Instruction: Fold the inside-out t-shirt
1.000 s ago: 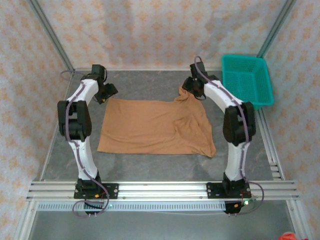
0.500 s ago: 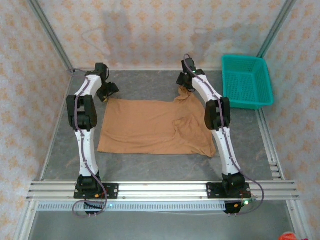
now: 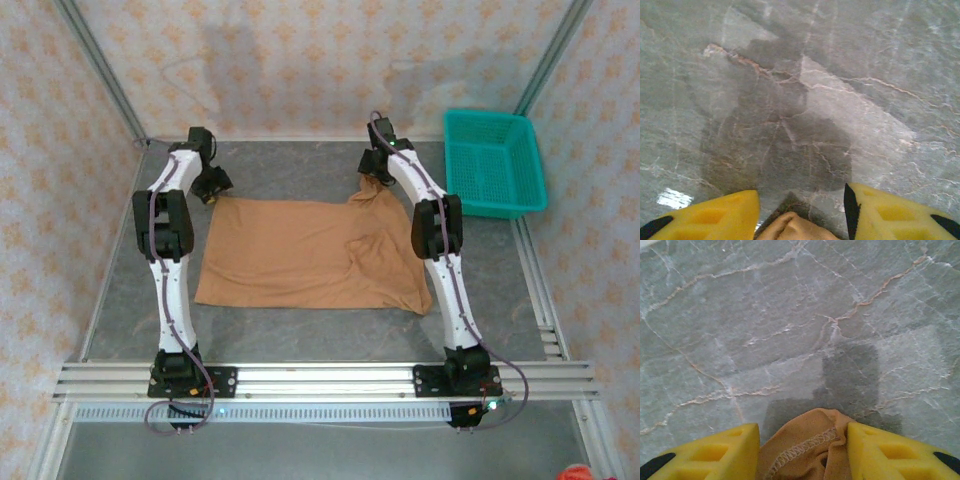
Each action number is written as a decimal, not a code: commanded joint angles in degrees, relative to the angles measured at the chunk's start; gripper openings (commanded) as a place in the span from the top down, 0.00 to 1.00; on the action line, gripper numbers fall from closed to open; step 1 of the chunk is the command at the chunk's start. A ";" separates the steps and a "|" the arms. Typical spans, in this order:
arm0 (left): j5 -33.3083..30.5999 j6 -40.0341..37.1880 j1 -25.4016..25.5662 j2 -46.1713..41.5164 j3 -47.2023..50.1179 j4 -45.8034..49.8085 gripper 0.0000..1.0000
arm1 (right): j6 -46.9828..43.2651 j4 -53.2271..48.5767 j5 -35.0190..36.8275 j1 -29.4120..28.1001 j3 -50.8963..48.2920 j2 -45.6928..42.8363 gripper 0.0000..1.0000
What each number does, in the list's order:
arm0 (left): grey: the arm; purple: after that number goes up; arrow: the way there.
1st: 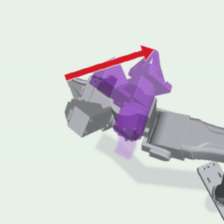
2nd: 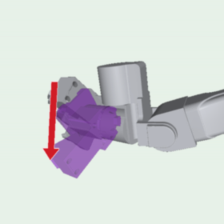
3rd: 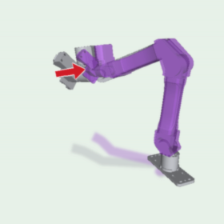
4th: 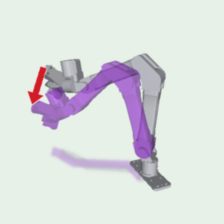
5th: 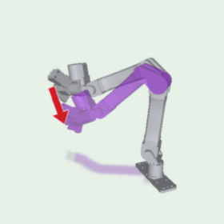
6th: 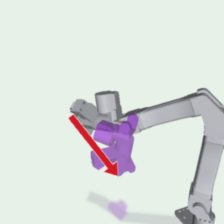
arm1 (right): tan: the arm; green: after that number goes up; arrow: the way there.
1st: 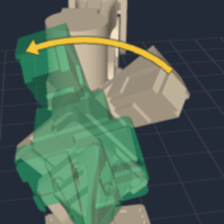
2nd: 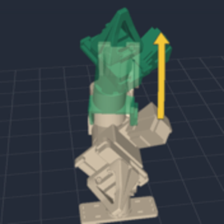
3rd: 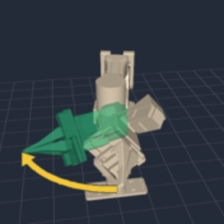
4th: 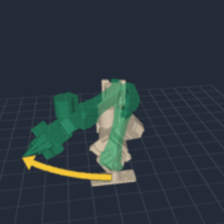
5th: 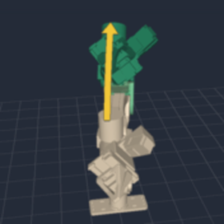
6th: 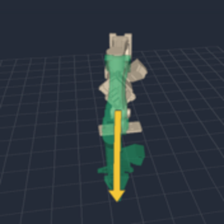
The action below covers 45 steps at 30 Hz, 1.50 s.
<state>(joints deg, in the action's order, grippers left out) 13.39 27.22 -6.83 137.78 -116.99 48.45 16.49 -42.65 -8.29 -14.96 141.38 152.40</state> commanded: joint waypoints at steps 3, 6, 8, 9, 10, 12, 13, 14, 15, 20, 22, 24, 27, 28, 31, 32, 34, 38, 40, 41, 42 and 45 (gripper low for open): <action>2.19 0.15 1.15 -1.31 4.95 -1.32 0.54 | -3.73 -4.07 3.17 0.73 0.94 -3.25 0.49; 2.00 0.34 1.64 -1.63 6.65 -2.03 0.66 | -3.90 -3.67 2.35 0.99 0.22 -2.75 0.49; 2.00 0.55 1.83 -1.53 7.09 -2.13 0.79 | -3.90 -3.68 2.17 1.24 0.17 -2.21 0.50; 1.89 0.70 1.91 -1.50 7.12 -2.05 0.87 | -3.90 -3.67 1.89 1.38 0.29 -1.89 0.51; 1.74 0.68 1.95 -1.64 7.08 -1.88 0.93 | -3.80 -3.51 1.53 1.55 0.37 -1.69 0.53; 0.85 0.64 1.91 -2.22 6.89 -1.37 1.00 | -3.67 -3.06 0.54 1.86 0.55 -1.40 0.62; 0.35 0.64 1.91 -2.70 6.66 -1.17 1.00 | -3.53 -2.73 0.11 1.95 0.73 -1.46 0.66; 0.00 0.65 1.91 -3.26 6.28 -0.81 1.00 | -3.53 -2.54 -0.55 2.08 1.18 -1.49 0.74; -0.32 0.64 1.89 -3.91 5.72 -0.38 1.00 | -3.51 -2.57 -0.83 2.17 1.83 -1.55 0.83; -0.99 0.89 1.82 -7.47 3.87 0.85 1.00 | -2.62 -2.25 -2.40 2.20 3.73 -4.18 1.00; -1.16 0.97 1.84 -9.14 3.66 1.10 1.00 | -2.07 -1.77 -3.49 2.18 3.73 -6.36 1.00; -1.43 1.06 1.80 -10.84 3.64 1.15 1.00 | -1.60 -1.27 -4.48 2.18 3.64 -8.95 1.00; -1.69 0.90 1.68 -12.88 3.50 1.67 1.00 | -0.94 -1.01 -5.47 2.23 3.55 -12.30 1.00; -1.76 0.90 1.58 -13.41 3.49 1.76 1.00 | -0.76 -1.32 -5.86 2.26 3.45 -13.29 1.00; -1.52 1.01 1.34 -15.17 3.77 1.91 1.00 | -0.08 -2.37 -7.00 2.22 2.53 -16.03 1.00; -1.36 0.90 1.38 -15.65 4.00 1.80 1.00 | 0.12 -2.92 -7.09 2.22 1.84 -16.93 1.00; -1.03 0.74 1.38 -16.51 4.72 1.47 1.00 | 0.21 -3.47 -7.25 2.22 0.03 -18.57 1.00; 1.93 -0.74 1.41 -15.72 5.15 1.31 0.80 | 0.60 -2.89 -7.76 2.22 -5.92 -21.46 1.00; 1.86 -1.02 1.51 -14.35 4.61 2.05 0.62 | 0.98 -1.92 -8.54 2.22 -9.40 -22.74 1.00; 1.72 -1.11 1.64 -13.51 4.17 2.43 0.59 | 1.43 -1.00 -8.98 2.22 -11.63 -23.46 1.00; 1.34 -1.12 1.92 -12.80 4.01 2.61 0.57 | 1.84 0.33 -9.56 2.24 -13.84 -24.24 1.00; -0.70 -1.21 2.34 -10.94 3.27 2.82 0.56 | 3.08 4.11 -10.83 2.22 -19.30 -26.13 1.00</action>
<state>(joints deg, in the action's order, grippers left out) 14.50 26.87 -4.95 123.72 -112.36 48.64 17.76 -41.71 -17.54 -12.80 125.80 128.75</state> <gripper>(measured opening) 0.438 0.046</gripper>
